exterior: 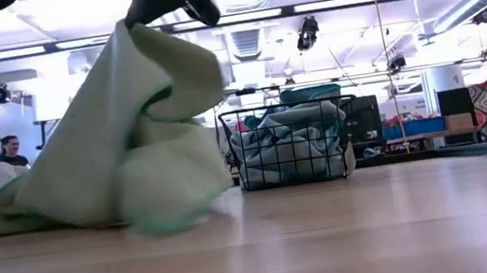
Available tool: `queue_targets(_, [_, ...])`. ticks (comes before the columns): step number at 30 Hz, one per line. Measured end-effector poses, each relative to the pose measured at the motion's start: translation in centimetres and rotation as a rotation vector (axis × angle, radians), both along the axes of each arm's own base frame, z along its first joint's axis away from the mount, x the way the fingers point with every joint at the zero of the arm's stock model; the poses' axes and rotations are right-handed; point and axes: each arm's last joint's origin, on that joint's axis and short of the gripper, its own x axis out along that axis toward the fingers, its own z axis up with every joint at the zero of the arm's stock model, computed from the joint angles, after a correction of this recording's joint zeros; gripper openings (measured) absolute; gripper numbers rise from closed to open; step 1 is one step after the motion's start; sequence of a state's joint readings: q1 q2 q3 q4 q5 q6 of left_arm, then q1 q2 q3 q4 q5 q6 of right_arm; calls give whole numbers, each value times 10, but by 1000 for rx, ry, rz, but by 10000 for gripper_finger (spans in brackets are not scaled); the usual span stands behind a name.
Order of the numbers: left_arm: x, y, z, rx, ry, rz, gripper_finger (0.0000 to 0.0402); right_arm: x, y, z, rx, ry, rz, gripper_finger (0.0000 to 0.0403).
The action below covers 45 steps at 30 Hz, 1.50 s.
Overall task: Sort microfiber towel by color & place in baskets
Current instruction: Put the green towel into the left wire basket
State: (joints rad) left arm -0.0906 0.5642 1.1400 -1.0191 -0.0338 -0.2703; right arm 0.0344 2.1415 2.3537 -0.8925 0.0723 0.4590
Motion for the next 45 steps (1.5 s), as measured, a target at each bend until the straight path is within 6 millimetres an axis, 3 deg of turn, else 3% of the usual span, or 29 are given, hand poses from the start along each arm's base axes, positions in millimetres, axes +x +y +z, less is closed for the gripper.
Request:
queue_targets(12, [7, 2, 3, 104, -30, 61, 0, 12, -82, 48, -171, -458, -19, 9])
queue_targets(23, [12, 5, 4, 181, -29, 151, 0, 9, -123, 82, -268, -817, -28, 9])
queue_targets(33, [20, 7, 9, 182, -73, 243, 0, 2, -151, 87, -471, -834, 0, 9])
queue_targets(39, [27, 9, 12, 217, -94, 346, 0, -6, -174, 86, -439, -861, 172, 9])
queue_targets(45, [33, 10, 12, 247, -88, 414, 0, -15, -200, 88, -471, -872, 129, 9])
